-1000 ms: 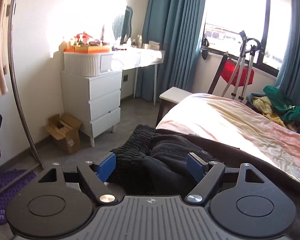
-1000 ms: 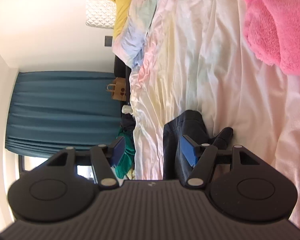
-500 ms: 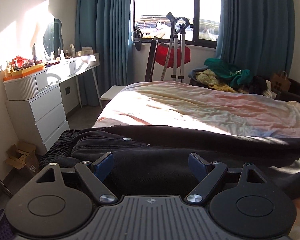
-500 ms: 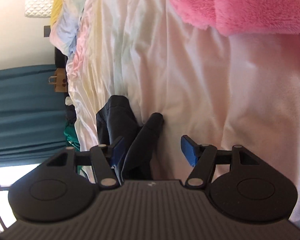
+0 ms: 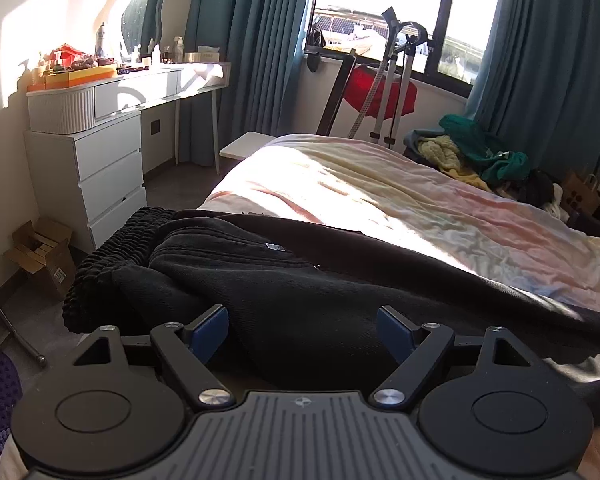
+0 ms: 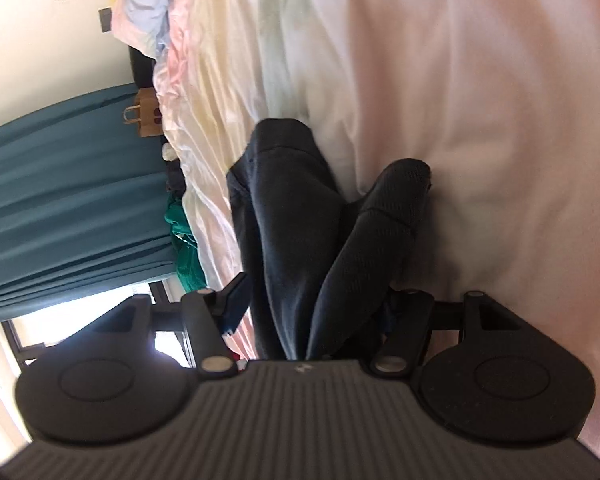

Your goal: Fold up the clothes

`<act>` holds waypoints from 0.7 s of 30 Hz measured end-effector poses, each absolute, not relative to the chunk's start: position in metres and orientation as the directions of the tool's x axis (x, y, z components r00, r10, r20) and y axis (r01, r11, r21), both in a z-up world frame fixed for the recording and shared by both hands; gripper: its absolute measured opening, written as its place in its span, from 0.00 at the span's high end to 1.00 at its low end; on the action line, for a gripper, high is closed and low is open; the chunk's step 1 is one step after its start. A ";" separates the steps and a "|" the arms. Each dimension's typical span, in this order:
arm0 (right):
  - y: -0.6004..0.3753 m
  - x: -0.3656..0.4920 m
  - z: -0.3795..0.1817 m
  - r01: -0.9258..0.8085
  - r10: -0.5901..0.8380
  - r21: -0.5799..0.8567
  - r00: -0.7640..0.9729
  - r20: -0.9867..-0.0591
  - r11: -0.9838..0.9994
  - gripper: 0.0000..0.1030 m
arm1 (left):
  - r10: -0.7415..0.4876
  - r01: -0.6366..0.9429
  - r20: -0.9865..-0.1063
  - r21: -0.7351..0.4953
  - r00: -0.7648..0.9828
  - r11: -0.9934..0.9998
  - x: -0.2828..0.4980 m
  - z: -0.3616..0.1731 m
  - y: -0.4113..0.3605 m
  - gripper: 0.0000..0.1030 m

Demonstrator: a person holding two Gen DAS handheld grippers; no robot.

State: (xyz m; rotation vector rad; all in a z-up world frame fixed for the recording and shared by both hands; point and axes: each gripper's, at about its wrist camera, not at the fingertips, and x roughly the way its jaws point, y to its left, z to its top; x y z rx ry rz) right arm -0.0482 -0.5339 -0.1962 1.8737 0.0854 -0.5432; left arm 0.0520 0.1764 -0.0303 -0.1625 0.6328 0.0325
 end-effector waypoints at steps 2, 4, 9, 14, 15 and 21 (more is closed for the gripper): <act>-0.535 -0.057 -0.185 0.245 -0.269 0.914 0.902 -0.338 -0.324 0.41 | -0.022 -0.079 -0.587 -0.145 0.809 0.986 0.052 -0.031 0.176 0.20; -0.538 -0.062 -0.176 0.195 -0.310 0.940 0.909 -0.280 -0.278 0.41 | -0.023 -0.075 -0.585 -0.143 0.811 0.987 0.051 -0.031 0.176 0.20; -0.539 -0.081 -0.159 0.217 -0.438 0.956 0.853 -0.284 -0.198 0.41 | -0.031 -0.070 -0.589 -0.148 0.807 0.987 0.050 -0.031 0.175 0.20; -0.548 -0.102 -0.164 0.258 -0.517 0.939 0.786 -0.340 -0.225 0.42 | -0.040 -0.069 -0.587 -0.163 0.808 0.984 0.049 -0.031 0.176 0.20; -0.548 -0.106 -0.164 0.272 -0.524 0.934 0.775 -0.354 -0.230 0.42 | -0.039 -0.070 -0.587 -0.162 0.809 0.984 0.049 -0.030 0.176 0.20; -0.545 -0.112 -0.151 0.309 -0.544 0.939 0.768 -0.338 -0.147 0.42 | -0.041 -0.067 -0.579 -0.164 0.814 0.984 0.047 -0.028 0.176 0.20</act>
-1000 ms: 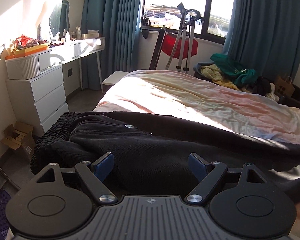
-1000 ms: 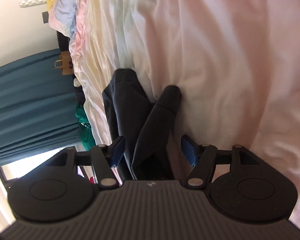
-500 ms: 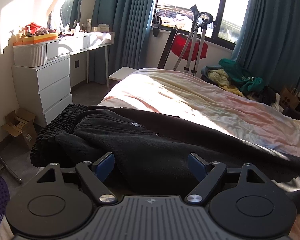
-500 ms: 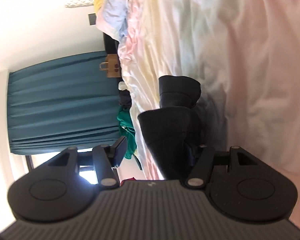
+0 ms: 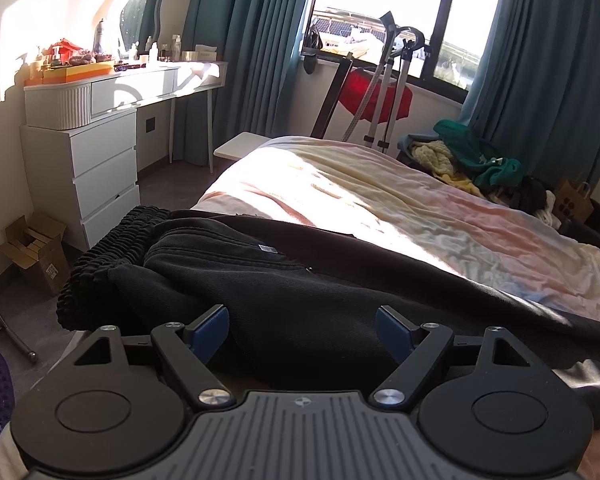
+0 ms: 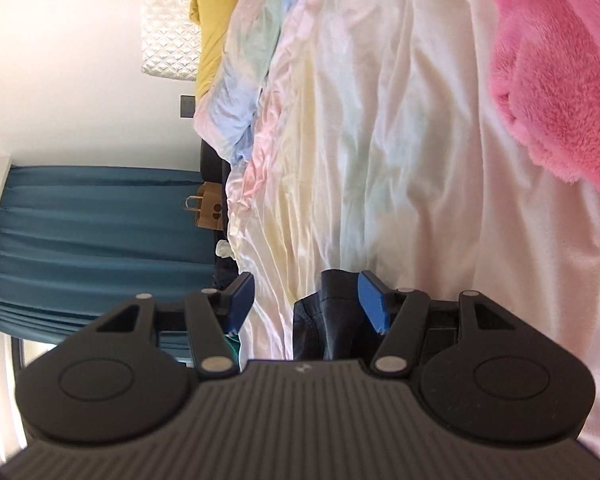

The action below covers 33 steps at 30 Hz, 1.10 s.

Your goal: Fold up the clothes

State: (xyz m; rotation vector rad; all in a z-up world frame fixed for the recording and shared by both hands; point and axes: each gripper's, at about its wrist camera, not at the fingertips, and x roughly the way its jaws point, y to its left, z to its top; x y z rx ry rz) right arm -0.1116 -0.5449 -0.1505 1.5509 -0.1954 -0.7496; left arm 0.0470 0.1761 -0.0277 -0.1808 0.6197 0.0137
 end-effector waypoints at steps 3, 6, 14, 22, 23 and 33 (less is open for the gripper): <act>-0.542 -0.105 -0.138 0.330 -0.532 0.942 0.787 -0.313 -0.065 0.41 | -0.035 -0.067 -0.572 -0.157 0.820 0.985 0.046 -0.026 0.175 0.20; -0.544 -0.086 -0.130 0.346 -0.448 0.938 0.841 -0.304 0.012 0.41 | -0.037 -0.068 -0.569 -0.162 0.822 0.984 0.045 -0.026 0.175 0.20; -0.546 -0.050 -0.183 0.533 -0.136 0.828 0.819 -0.557 -0.174 0.42 | -0.034 -0.077 -0.572 -0.168 0.819 0.983 0.044 -0.026 0.176 0.20; -0.546 -0.072 -0.196 0.325 -0.176 0.905 0.909 -0.379 -0.274 0.40 | -0.037 -0.083 -0.560 -0.187 0.827 0.979 0.040 -0.022 0.180 0.20; -0.546 -0.070 -0.200 0.278 -0.162 0.913 0.928 -0.335 -0.299 0.40 | -0.039 -0.083 -0.558 -0.191 0.829 0.978 0.040 -0.022 0.181 0.20; -0.543 -0.032 -0.171 0.455 -0.157 0.890 0.878 -0.453 -0.025 0.93 | -0.048 -0.096 -0.548 -0.232 0.835 0.968 0.044 -0.023 0.192 0.20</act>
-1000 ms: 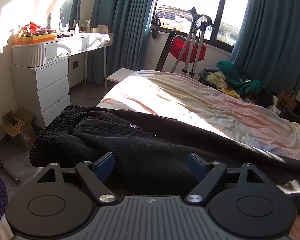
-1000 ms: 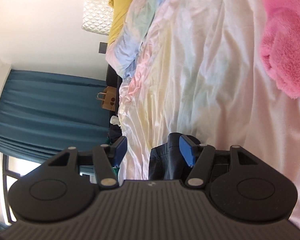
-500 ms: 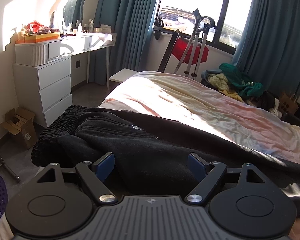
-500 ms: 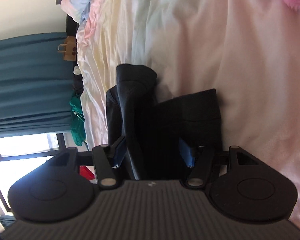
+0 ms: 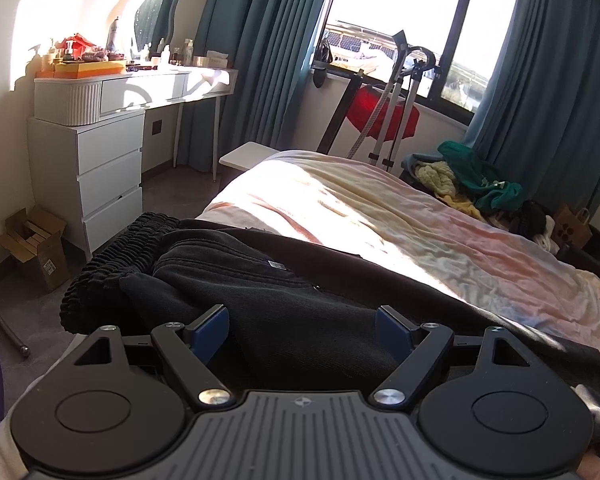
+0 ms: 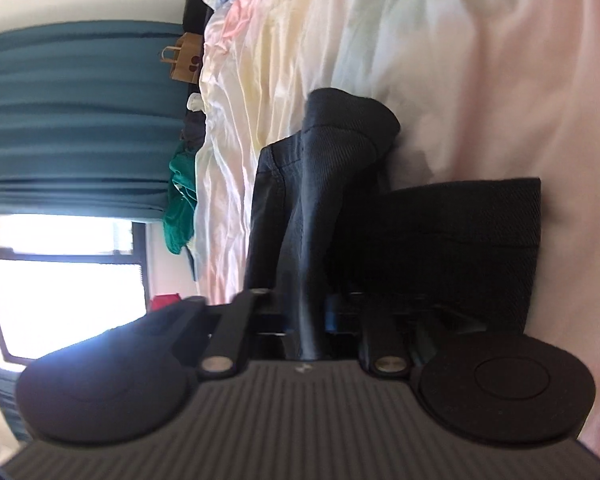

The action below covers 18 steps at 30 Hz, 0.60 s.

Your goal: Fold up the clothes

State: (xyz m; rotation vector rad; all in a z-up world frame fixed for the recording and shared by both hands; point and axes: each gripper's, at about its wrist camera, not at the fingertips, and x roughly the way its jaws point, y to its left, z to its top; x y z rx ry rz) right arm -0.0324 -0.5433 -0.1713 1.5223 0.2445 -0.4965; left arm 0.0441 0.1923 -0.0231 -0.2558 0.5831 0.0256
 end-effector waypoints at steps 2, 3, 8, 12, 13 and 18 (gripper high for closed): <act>-0.539 -0.035 -0.159 0.465 -0.201 0.884 0.870 -0.450 0.035 0.94 | -0.051 -0.096 -0.544 -0.239 0.838 0.966 0.043 -0.023 0.194 0.20; -0.536 -0.039 -0.152 0.465 -0.221 0.884 0.869 -0.443 0.058 0.94 | -0.052 -0.096 -0.541 -0.242 0.839 0.966 0.042 -0.023 0.195 0.20; -0.531 -0.066 -0.149 0.511 -0.234 0.859 0.839 -0.491 0.028 0.94 | -0.052 -0.091 -0.525 -0.242 0.849 0.966 0.038 -0.021 0.198 0.20; -0.536 -0.083 -0.176 0.542 -0.153 0.825 0.813 -0.563 -0.158 0.92 | -0.066 -0.075 -0.508 -0.253 0.859 0.965 0.033 -0.018 0.201 0.20; -0.535 -0.088 -0.178 0.539 -0.158 0.821 0.809 -0.566 -0.187 0.91 | -0.067 -0.074 -0.504 -0.255 0.861 0.964 0.033 -0.017 0.201 0.20; -0.524 -0.102 -0.153 0.598 -0.204 0.797 0.773 -0.601 -0.085 0.91 | -0.067 -0.080 -0.503 -0.265 0.862 0.961 0.029 -0.018 0.205 0.20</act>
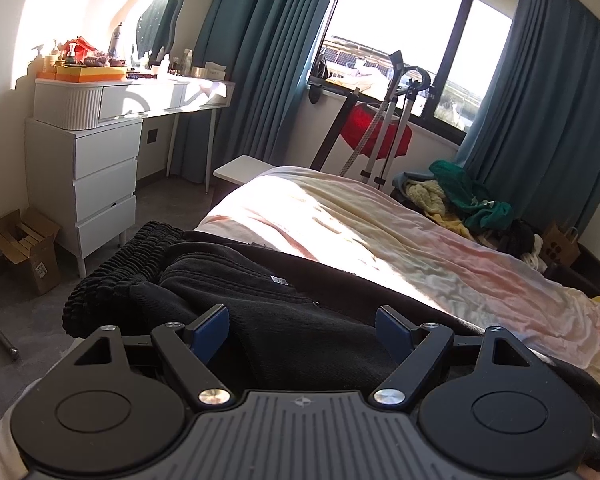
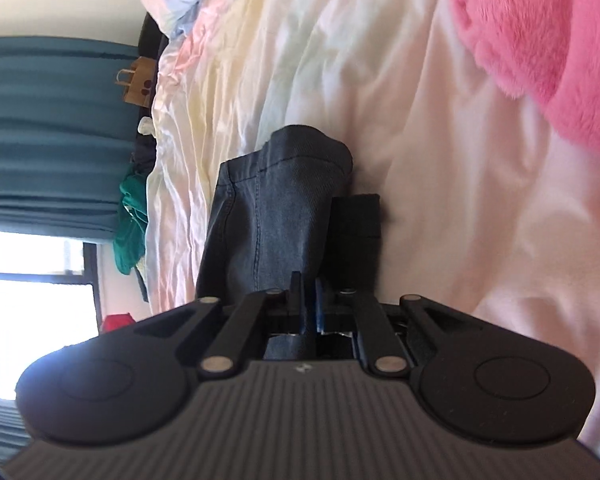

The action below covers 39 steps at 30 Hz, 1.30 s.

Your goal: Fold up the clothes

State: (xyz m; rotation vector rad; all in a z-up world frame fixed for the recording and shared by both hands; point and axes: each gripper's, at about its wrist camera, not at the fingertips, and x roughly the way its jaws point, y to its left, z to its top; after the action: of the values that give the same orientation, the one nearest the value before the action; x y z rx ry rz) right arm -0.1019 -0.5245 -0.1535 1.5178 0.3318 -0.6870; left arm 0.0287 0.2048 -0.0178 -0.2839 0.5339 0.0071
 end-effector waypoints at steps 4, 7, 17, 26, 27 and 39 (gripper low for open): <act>-0.527 -0.107 -0.160 0.592 -0.173 0.796 0.777 -0.606 -0.128 0.81 | -0.064 -0.085 -0.513 -0.262 0.856 0.961 0.030 -0.020 0.207 0.20; -0.529 -0.106 -0.174 0.588 -0.124 0.779 0.775 -0.619 -0.217 0.39 | -0.051 -0.083 -0.511 -0.235 0.858 0.969 0.030 -0.020 0.206 0.20; -0.528 -0.116 -0.165 0.632 -0.208 0.746 0.717 -0.666 -0.212 0.41 | -0.044 -0.076 -0.524 -0.205 0.851 0.976 0.042 -0.028 0.204 0.20; -0.534 -0.113 -0.179 0.700 -0.187 0.677 0.651 -0.735 -0.226 0.70 | -0.054 -0.076 -0.535 -0.218 0.843 0.973 0.052 -0.033 0.207 0.20; -0.534 -0.113 -0.180 0.688 -0.184 0.690 0.666 -0.723 -0.224 0.70 | -0.054 -0.075 -0.537 -0.216 0.842 0.974 0.053 -0.034 0.207 0.20; -0.543 -0.085 -0.173 0.611 -0.258 0.788 0.751 -0.608 -0.079 0.91 | -0.053 -0.075 -0.536 -0.214 0.843 0.974 0.052 -0.036 0.210 0.20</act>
State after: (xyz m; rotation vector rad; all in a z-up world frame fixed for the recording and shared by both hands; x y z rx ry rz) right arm -0.0851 -0.5428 -0.1731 1.4856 0.3028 -0.7379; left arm 0.0523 0.2095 -0.0356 -0.2319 0.5698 0.0121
